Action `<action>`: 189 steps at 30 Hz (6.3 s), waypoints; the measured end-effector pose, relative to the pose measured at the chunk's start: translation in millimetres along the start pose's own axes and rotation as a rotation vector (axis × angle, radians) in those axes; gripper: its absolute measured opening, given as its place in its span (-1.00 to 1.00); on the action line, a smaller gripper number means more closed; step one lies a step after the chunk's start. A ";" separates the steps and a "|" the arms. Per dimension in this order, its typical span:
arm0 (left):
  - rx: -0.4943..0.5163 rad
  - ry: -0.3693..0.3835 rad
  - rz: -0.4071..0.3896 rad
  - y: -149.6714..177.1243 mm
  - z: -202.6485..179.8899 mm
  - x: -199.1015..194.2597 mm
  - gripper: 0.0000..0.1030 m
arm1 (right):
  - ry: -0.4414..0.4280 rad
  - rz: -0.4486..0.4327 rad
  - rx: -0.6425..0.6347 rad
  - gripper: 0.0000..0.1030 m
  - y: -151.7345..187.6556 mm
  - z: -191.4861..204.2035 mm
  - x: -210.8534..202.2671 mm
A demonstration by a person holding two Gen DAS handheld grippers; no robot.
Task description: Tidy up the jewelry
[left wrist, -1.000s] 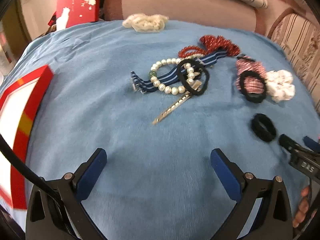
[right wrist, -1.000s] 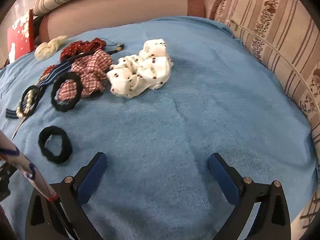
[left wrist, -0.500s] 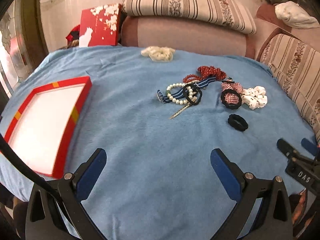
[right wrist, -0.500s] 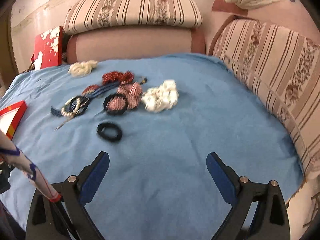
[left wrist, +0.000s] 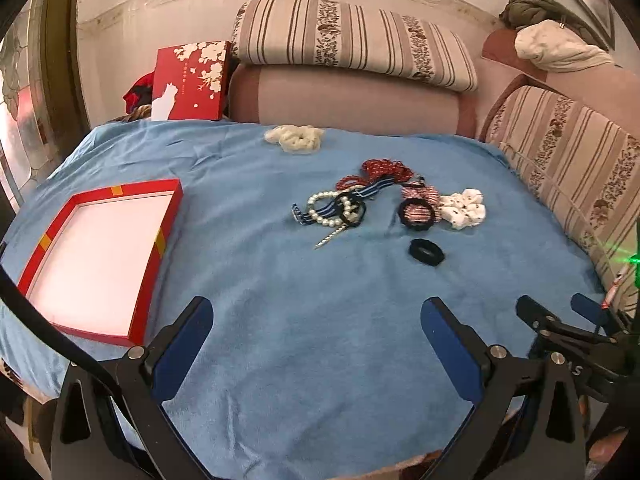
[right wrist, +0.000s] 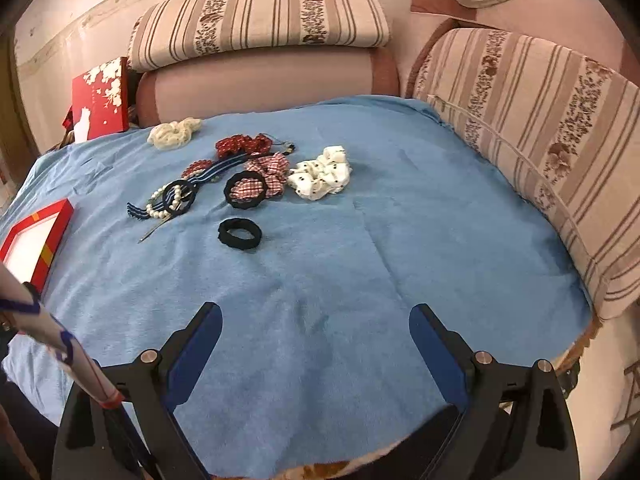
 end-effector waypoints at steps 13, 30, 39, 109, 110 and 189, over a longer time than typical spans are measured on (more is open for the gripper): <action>0.021 -0.042 0.107 26.9 4.5 -6.5 1.00 | -0.046 -0.019 -0.043 0.87 18.0 13.3 -6.4; 0.082 -0.126 0.219 19.0 10.9 55.6 0.28 | -0.130 0.024 -0.018 0.62 2.9 3.9 41.3; 0.099 -0.141 0.238 -0.6 19.4 94.3 0.28 | -0.267 0.043 -0.063 0.60 -28.6 28.3 74.6; -0.355 -0.061 0.089 -124.1 291.8 40.2 -0.82 | -0.599 -0.061 -0.398 -0.89 -101.1 267.0 6.3; -0.364 -0.070 0.091 -123.8 300.7 39.7 -0.82 | -0.603 -0.059 -0.406 -0.89 -98.9 272.8 6.1; -0.410 -0.144 0.169 -81.2 341.1 53.6 -0.82 | -0.827 0.111 -0.513 -0.88 -100.0 431.7 37.8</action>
Point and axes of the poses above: each gripper's, at about its wrist camera, not at the fingertips, and x roughly the way its jaws point, z to its left, y to its underside, the point moved 10 cm from there along x, roughly the way its jaws point, and after that the axes turned 14 degrees about -x, right-handed, at the moved point
